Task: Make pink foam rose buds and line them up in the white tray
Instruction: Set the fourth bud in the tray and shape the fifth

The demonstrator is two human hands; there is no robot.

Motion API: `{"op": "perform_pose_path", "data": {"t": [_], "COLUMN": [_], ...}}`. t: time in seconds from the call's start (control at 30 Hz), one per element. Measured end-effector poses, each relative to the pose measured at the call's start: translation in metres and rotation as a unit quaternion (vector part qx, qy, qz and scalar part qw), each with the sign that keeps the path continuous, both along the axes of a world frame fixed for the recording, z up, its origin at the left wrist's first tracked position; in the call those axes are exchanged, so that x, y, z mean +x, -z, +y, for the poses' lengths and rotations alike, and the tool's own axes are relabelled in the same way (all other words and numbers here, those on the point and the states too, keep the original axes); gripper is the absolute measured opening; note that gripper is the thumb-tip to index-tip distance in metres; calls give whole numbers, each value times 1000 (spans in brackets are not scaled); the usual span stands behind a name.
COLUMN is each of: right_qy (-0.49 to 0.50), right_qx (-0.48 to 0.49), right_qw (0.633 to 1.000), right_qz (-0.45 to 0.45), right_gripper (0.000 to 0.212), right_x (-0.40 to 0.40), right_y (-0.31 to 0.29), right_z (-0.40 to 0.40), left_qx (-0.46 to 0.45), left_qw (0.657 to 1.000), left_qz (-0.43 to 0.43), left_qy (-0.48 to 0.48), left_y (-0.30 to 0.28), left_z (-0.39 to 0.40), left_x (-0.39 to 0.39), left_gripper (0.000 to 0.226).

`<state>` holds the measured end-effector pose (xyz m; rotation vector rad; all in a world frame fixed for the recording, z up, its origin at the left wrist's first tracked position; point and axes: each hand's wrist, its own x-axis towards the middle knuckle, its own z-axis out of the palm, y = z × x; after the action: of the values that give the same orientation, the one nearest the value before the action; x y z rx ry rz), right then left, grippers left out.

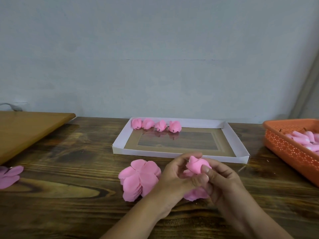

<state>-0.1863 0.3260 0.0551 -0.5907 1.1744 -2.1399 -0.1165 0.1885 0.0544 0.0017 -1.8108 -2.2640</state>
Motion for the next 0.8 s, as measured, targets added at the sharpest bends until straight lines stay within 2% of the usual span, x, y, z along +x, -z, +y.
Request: {"op": "perform_pose_path", "data": {"t": [0.07, 0.2, 0.4, 0.5, 0.57, 0.63, 0.7, 0.73, 0.77, 0.8], "right_qy": [-47, -108, -156, -129, -104, -17, 111, 144, 152, 144], "right_qx": [-10, 19, 54, 112, 155, 200, 240, 237, 221, 206], "right_qw": [998, 992, 986, 984, 975, 960, 914, 899, 899, 906], "right_qz": [-33, -56, -12, 52, 117, 196, 308, 338, 346, 341], "right_gripper": [67, 68, 63, 58, 40, 21, 15, 14, 15, 21], "right_x": [5, 11, 14, 11, 11, 12, 12, 12, 14, 16], "right_y": [0, 4, 0, -8, -14, -14, -10, -9, -9, -9], "right_z": [-2, -5, -4, 1, 3, 3, 5, 5, 6, 6], "left_qx": [-12, -39, -84, -107, -138, -215, -314, -362, -404, -427], "left_qw": [1000, 998, 994, 989, 981, 957, 924, 910, 895, 886], "left_qz": [18, 41, 63, 76, 79, 65, 57, 49, 30, 14], "left_qy": [-13, -23, -30, -62, -108, -186, -210, -196, -185, -180], "left_y": [-1, -3, -6, -5, -4, 2, 2, 2, 3, 4], "left_z": [1, 4, 8, 7, 6, 3, 0, 0, 0, -1], "left_x": [0, 3, 5, 5, 4, 1, 0, 0, 0, 0], "left_gripper": [71, 68, 8, 8, 10, 16, 6, 12, 24, 26]}}
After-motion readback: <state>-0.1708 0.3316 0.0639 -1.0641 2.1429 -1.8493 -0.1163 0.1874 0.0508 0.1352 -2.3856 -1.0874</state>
